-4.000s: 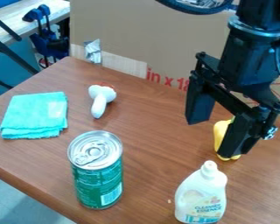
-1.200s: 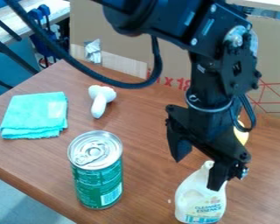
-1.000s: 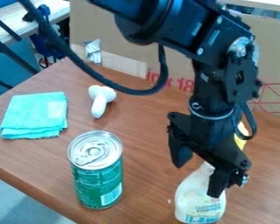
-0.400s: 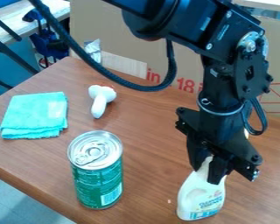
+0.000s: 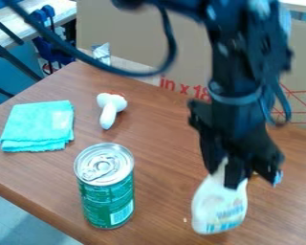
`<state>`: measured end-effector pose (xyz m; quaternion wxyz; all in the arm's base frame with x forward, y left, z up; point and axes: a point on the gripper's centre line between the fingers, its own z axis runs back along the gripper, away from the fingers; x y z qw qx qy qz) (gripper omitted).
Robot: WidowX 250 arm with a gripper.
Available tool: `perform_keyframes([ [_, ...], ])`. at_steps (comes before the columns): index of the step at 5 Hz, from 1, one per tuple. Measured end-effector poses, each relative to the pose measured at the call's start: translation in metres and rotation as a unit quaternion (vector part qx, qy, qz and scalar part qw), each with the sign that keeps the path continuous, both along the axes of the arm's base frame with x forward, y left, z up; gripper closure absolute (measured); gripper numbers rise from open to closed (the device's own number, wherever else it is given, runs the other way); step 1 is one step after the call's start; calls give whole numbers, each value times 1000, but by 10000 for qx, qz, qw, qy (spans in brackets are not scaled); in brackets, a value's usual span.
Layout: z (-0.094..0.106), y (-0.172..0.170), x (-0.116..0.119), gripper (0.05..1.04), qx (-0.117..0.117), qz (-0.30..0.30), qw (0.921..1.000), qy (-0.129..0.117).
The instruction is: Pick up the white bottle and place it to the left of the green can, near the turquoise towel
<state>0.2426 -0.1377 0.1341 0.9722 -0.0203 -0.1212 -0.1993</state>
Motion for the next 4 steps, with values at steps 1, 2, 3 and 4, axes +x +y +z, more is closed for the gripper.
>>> perform_keyframes([
  [1, 32, 16, -11, 697, -38, 59, 9997, -251],
  [2, 47, 48, -18, 697, -28, 517, 9980, -370],
  [3, 61, 87, -29, 697, 85, 1020, 9940, -380],
  [4, 74, 130, -50, 697, 190, 1542, 9862, -568],
])
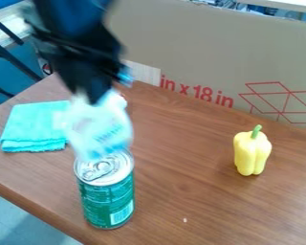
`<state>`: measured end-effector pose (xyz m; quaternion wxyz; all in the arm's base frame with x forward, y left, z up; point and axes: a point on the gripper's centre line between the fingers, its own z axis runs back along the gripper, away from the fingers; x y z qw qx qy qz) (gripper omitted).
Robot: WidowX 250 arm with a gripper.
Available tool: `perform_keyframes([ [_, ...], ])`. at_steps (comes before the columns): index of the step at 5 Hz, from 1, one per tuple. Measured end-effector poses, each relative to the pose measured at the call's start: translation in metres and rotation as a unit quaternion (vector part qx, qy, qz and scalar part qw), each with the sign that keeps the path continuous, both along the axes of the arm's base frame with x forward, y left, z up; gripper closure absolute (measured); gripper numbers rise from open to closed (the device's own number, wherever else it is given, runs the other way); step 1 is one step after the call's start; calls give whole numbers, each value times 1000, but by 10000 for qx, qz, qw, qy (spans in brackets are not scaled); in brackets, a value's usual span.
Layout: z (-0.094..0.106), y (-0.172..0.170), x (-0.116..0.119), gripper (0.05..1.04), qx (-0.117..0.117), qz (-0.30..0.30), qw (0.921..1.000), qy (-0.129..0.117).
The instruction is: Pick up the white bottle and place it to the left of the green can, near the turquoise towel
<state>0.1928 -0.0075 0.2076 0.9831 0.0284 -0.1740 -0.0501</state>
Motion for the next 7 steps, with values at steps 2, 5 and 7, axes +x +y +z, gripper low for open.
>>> perform_keyframes([
  [2, -6, 61, -19, 697, -227, 703, 9972, 67],
  [5, -54, 115, -7, 697, -548, 1038, 9921, 432],
  [7, -81, 122, 19, 697, -537, 1197, 9899, 535],
])
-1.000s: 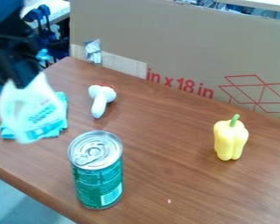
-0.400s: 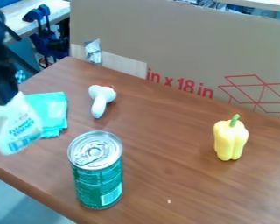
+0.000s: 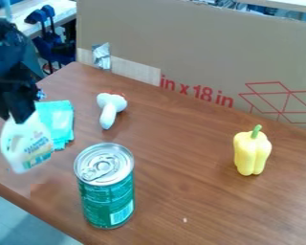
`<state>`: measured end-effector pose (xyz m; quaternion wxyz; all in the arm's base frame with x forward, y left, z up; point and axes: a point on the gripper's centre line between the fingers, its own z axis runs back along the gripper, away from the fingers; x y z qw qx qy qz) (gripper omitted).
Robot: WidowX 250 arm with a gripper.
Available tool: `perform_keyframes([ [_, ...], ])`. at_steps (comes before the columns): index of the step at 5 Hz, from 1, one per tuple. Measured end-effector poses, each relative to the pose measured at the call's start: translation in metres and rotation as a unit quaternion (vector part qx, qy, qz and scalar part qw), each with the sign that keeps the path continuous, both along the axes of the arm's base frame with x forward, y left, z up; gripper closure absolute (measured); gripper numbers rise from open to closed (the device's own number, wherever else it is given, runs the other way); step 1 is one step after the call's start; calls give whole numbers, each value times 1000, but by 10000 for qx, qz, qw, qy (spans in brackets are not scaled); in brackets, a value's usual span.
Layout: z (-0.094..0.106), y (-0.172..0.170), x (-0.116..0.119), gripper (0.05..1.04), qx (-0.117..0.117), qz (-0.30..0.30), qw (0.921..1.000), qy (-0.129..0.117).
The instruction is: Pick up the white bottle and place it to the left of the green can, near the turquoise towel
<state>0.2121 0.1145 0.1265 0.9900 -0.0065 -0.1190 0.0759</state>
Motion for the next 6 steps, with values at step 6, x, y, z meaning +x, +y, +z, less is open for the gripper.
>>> perform_keyframes([
  [6, -27, -19, 31, 650, -182, 87, 9997, -101],
])
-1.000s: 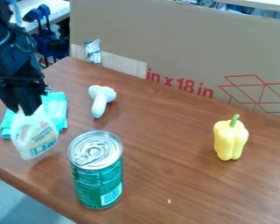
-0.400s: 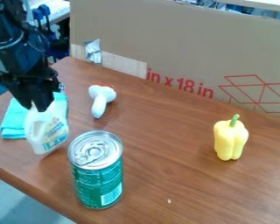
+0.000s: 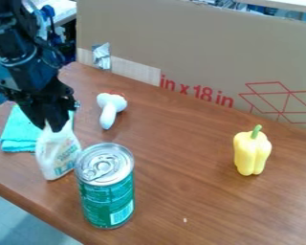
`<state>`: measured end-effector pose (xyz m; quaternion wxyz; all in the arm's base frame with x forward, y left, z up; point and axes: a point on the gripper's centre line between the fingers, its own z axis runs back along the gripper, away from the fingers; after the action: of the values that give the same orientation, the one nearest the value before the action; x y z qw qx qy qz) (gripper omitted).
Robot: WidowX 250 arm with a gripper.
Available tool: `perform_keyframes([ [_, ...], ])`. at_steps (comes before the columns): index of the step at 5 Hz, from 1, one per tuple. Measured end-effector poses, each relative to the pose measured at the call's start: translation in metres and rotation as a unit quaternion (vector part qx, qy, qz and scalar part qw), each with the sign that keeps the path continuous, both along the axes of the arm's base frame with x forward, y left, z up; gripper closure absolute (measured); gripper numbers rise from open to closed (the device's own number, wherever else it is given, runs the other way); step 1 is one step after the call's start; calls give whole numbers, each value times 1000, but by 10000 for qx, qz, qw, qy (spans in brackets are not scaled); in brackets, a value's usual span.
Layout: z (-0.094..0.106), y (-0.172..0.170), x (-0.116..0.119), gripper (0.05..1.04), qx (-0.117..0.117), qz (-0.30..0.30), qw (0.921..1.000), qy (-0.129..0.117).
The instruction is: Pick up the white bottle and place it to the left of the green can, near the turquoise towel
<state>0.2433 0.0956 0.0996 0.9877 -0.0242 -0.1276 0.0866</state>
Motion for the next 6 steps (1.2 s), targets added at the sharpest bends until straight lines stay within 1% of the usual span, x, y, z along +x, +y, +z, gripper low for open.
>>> perform_keyframes([
  [1, -7, -4, -1, 330, -68, 31, 9999, 101],
  [2, -2, -8, -5, 81, -52, 11, 9998, 191],
  [3, 22, -15, -9, 73, 70, 26, 10000, -12],
  [4, 47, -28, -17, 77, 152, -125, 9995, -244],
  [5, 77, -59, -8, 78, 106, -856, 9961, -197],
  [6, 82, -100, 15, 78, -4, -1473, 9891, -48],
])
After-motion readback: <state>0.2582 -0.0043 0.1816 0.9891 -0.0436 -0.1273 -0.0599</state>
